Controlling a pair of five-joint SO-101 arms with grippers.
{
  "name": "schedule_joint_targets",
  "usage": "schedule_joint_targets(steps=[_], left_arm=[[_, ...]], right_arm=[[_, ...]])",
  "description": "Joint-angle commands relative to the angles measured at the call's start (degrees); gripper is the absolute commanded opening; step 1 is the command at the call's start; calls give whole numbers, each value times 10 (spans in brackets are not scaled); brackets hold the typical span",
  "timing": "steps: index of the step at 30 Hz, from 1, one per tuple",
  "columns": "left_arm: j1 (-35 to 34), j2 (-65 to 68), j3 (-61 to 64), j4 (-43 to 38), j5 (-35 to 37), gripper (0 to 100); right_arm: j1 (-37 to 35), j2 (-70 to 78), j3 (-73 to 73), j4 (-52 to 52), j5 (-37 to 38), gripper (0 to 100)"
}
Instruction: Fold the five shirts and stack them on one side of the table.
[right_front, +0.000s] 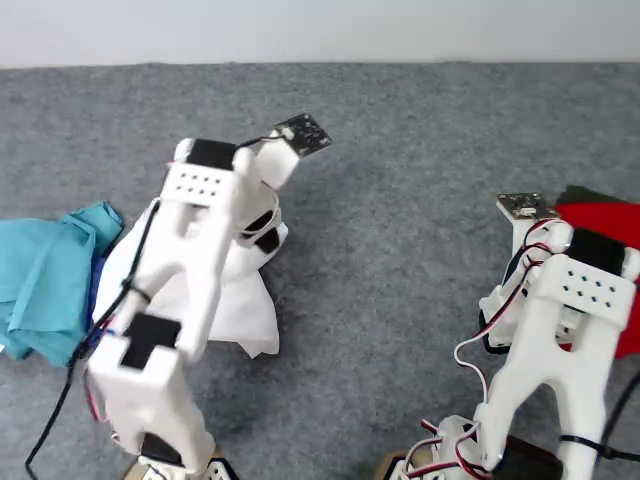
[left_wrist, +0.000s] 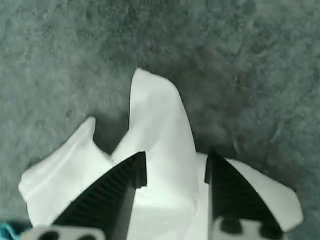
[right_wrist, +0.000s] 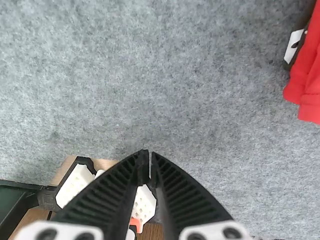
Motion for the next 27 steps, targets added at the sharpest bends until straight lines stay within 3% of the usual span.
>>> schedule_joint_targets(steps=[1, 10, 16, 21, 27], left_arm=[[9, 62, -96, -10, 4, 200], [25, 215, -204, 40, 4, 185], [25, 291, -285, 102, 0, 43], [20, 296, -399, 147, 3, 13], [32, 239, -525, 146, 4, 13]], right_arm=[[-7, -23, 7, 22, -6, 9], [-7, -28, 40, 21, -5, 9], [-7, -28, 38, 21, -4, 9], [-7, -28, 38, 21, -3, 9], [-7, -28, 38, 20, -3, 9]])
